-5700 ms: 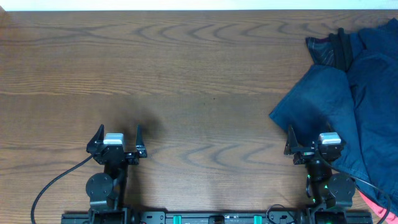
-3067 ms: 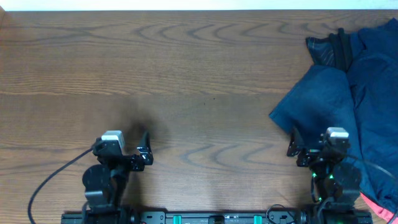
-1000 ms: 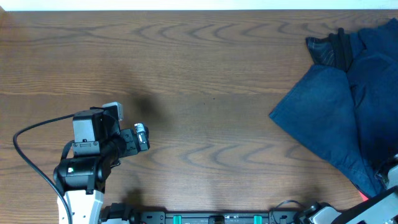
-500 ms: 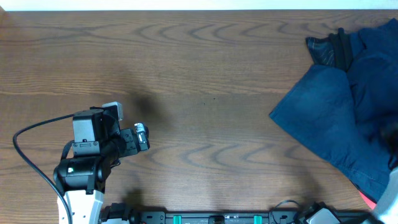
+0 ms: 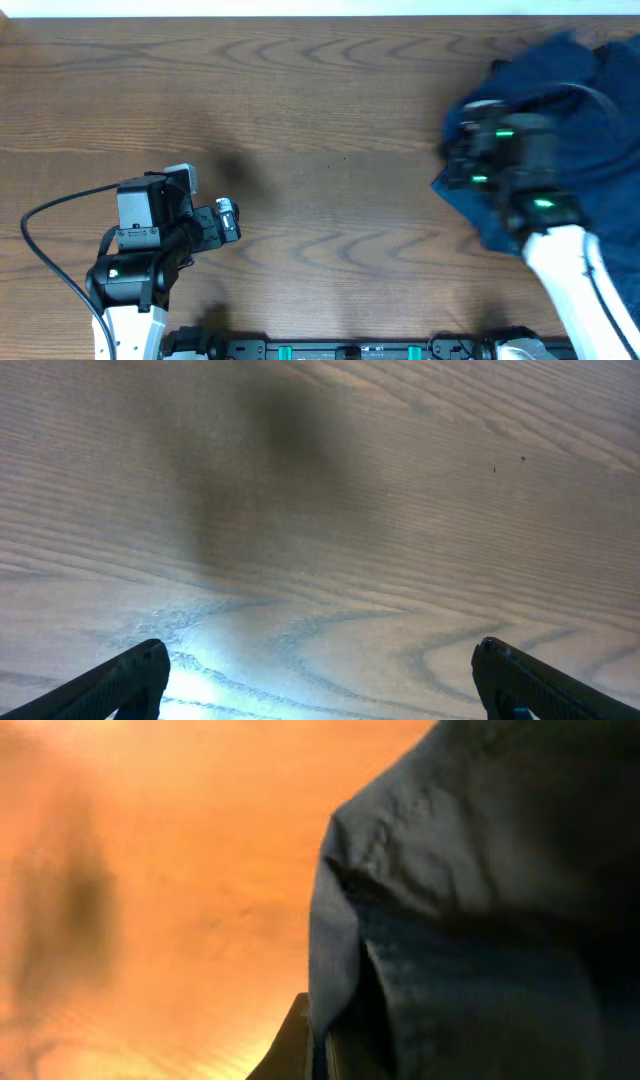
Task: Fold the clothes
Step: 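Pull the navy trousers leftward onto the open table with the right gripper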
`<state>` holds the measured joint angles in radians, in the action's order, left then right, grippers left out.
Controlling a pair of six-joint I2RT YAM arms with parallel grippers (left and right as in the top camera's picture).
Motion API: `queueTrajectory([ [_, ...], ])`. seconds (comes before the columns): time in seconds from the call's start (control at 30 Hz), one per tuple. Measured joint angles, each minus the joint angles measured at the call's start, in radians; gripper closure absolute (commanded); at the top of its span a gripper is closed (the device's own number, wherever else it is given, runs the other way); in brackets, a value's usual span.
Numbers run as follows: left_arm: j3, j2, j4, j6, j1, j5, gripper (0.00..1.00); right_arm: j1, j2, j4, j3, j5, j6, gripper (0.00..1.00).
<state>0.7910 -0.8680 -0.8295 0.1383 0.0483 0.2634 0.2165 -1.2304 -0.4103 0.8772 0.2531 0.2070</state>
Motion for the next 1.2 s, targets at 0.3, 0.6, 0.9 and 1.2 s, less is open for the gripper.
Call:
queueTrajectory([
  [0.3,0.000,0.000,0.000,0.000,0.000,0.000,0.02,0.306,-0.278,0.351,0.000,-0.115,0.083,0.99],
  [0.6,0.001,-0.001,0.000,0.000,0.000,0.000,0.02,0.454,-0.496,0.662,0.000,-0.138,0.169,0.27],
  [0.9,0.001,-0.001,0.047,0.004,0.000,0.019,0.02,0.336,-0.410,0.506,-0.001,-0.190,0.155,0.01],
  [1.2,0.002,-0.109,0.140,0.079,-0.039,0.133,0.02,-0.007,-0.059,0.006,0.005,-0.434,0.147,0.01],
])
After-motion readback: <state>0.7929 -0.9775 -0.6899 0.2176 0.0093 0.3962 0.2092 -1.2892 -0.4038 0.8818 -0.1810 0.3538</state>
